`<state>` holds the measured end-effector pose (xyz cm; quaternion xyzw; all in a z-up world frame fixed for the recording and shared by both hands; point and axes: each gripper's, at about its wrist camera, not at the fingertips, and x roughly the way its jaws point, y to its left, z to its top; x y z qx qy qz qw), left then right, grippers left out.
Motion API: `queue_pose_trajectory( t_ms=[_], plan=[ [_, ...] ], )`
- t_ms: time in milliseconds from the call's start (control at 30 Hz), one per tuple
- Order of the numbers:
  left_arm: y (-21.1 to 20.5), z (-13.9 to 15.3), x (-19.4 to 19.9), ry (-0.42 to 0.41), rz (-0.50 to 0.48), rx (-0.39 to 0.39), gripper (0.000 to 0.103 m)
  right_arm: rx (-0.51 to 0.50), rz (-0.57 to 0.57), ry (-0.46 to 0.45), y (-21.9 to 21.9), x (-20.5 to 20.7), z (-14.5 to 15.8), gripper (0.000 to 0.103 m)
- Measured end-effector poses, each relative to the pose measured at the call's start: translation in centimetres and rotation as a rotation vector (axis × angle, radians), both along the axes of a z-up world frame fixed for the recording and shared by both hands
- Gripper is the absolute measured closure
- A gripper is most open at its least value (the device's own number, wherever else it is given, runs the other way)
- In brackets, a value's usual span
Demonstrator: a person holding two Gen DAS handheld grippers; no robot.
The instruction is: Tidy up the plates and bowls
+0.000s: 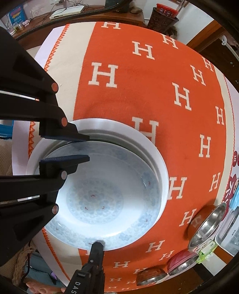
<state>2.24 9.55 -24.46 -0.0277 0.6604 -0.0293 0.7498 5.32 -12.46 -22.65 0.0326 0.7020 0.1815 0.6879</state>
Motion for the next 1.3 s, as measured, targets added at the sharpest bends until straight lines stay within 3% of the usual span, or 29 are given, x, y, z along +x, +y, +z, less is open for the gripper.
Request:
queue_pose_trajectory(
  t_ms=[400,600,667,733,800,1300],
  plan=[
    [0.3,0.2,-0.3,0.008,0.001,0.007,0.090,-0.051,0.071,-0.019,1.3,-0.1,0.1,0.094],
    [-0.2,1.1,-0.6,-0.018,-0.003,-0.002,0.067,-0.080,0.115,-0.034,2.2,-0.5,0.4,0.089],
    [-0.5,1.8,-0.7,-0.038,-0.012,0.018,0.058,-0.093,0.118,-0.055,2.1,-0.7,0.8,0.083],
    [-0.7,2.5,-0.7,-0.059,-0.015,0.027,0.041,-0.099,0.127,-0.078,2.1,-0.9,1.2,0.078],
    [-1.0,3.2,-0.7,-0.083,-0.017,0.040,0.035,-0.100,0.130,-0.089,2.0,-1.0,1.5,0.077],
    [-2.8,5.2,-1.9,-0.125,-0.031,0.004,0.025,-0.045,0.136,-0.104,1.5,-2.6,2.7,0.077]
  ],
)
